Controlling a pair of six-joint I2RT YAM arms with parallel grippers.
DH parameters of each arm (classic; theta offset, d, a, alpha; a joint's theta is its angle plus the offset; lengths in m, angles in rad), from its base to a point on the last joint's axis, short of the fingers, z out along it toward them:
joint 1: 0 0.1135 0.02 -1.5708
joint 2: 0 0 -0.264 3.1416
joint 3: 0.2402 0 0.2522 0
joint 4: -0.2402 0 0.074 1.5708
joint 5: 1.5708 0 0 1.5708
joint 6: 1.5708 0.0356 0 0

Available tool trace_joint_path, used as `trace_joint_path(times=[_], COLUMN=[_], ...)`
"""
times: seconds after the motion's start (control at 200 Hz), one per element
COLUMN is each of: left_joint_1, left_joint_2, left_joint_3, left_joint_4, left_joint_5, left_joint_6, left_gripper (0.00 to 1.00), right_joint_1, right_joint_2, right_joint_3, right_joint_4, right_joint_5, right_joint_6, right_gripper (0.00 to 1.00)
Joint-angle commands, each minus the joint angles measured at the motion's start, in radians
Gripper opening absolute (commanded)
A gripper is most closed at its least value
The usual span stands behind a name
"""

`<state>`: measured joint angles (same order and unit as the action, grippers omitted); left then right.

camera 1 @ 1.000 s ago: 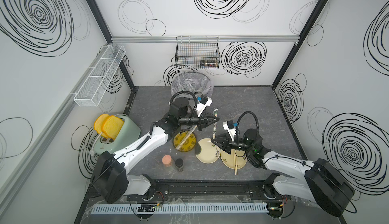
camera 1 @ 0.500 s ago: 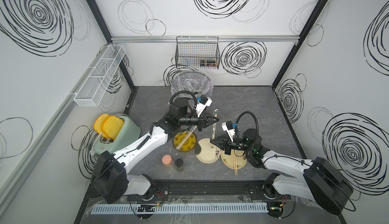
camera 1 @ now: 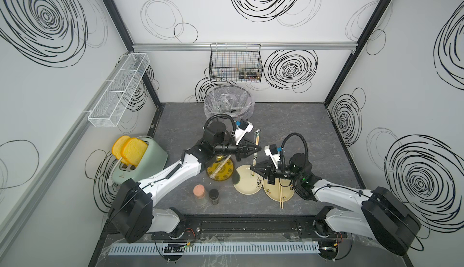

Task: Remove the packaging of disposable chopsticks
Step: Remove the packet bag from the disposable chopsticks.

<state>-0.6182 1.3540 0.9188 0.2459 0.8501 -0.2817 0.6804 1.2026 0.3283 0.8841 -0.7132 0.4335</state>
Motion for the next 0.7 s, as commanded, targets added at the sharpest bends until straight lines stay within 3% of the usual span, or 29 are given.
trace_joint_path(times=[0.0, 0.15, 0.36, 0.445, 0.595, 0.695], left_joint_1=[-0.017, -0.040, -0.050, -0.038, 0.017, 0.036], left_joint_2=[-0.024, -0.034, -0.058, -0.078, -0.087, -0.068], left_joint_3=[-0.040, -0.101, -0.124, -0.087, 0.055, 0.130], left_joint_4=[0.067, 0.116, 0.150, 0.114, -0.028, -0.079], left_joint_5=[0.035, 0.027, 0.004, -0.012, -0.034, -0.035], left_joint_6=[-0.022, -0.047, -0.061, -0.036, 0.038, 0.068], left_gripper=[0.16, 0.12, 0.15, 0.24, 0.54, 0.69], right_joint_1=[0.001, 0.001, 0.002, 0.006, 0.011, 0.016], right_joint_2=[-0.019, -0.027, -0.022, -0.021, -0.023, -0.026], right_joint_3=[0.011, 0.005, 0.007, 0.008, 0.009, 0.011], right_joint_4=[0.032, 0.034, 0.033, 0.033, 0.026, 0.020], right_joint_5=[0.025, 0.036, 0.038, 0.040, 0.046, 0.050], right_joint_6=[0.010, 0.010, 0.010, 0.008, -0.001, -0.005], right_gripper=[0.00, 0.00, 0.00, 0.00, 0.00, 0.00])
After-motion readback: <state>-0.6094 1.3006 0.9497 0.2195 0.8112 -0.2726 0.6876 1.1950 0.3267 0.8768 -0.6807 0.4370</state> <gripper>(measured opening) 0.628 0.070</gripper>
